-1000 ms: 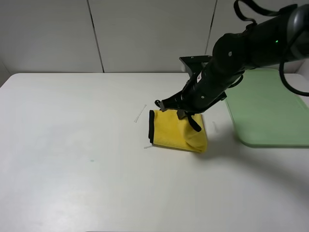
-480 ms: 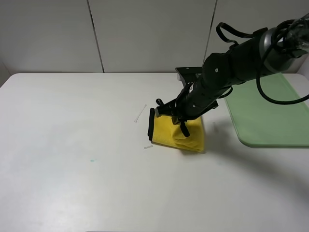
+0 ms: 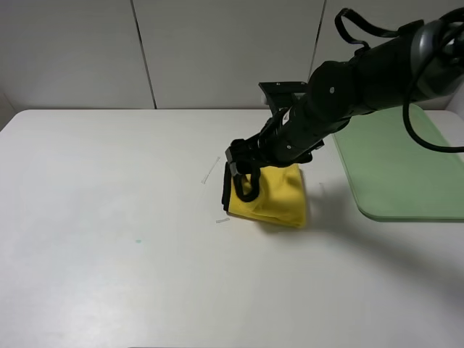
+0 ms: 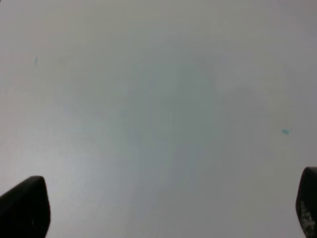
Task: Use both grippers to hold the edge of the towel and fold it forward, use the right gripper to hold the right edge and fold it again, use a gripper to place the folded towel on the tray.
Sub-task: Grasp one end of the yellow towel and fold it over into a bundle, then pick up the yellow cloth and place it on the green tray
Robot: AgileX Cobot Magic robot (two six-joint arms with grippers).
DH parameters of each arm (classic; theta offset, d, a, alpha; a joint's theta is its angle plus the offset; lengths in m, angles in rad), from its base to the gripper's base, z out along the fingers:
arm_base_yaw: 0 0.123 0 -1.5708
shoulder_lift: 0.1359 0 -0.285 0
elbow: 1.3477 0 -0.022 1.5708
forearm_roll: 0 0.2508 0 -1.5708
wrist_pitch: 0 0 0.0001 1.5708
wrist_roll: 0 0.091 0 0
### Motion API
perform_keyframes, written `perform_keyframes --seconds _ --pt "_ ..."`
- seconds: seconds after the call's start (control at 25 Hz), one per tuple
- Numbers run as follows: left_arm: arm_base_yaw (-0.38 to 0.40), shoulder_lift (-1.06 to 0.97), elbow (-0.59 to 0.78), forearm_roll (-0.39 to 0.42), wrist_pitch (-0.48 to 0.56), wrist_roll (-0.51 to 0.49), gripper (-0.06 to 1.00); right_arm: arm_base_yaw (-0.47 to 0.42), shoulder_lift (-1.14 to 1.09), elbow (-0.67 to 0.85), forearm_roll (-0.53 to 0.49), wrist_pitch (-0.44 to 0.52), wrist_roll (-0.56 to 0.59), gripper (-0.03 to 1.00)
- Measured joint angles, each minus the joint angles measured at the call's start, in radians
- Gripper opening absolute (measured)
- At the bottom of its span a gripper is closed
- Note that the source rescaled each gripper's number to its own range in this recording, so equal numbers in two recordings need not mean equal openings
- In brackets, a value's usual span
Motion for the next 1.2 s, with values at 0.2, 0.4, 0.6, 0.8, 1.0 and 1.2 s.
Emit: perform_keyframes --seconds 0.2,0.4,0.6,0.8,1.0,1.2 --pt "0.0 0.0 0.0 0.0 0.0 0.0 1.0 0.052 -0.062 0.0 0.026 -0.029 0.0 1.0" --pt "0.0 0.0 0.0 0.0 0.0 0.0 1.0 0.066 -0.07 0.0 0.029 -0.039 0.0 1.0" --pt "0.0 0.0 0.0 0.0 0.0 0.0 1.0 0.065 -0.077 0.0 0.001 -0.014 0.0 1.0" --pt "0.0 0.0 0.0 0.0 0.0 0.0 1.0 0.001 -0.081 0.0 -0.067 0.105 -0.003 1.0" --pt "0.0 0.0 0.0 0.0 0.0 0.0 1.0 -0.061 -0.081 0.004 -0.109 0.193 -0.003 1.0" --pt "0.0 0.0 0.0 0.0 0.0 0.0 1.0 -0.097 -0.044 0.012 -0.122 0.199 0.0 1.0"
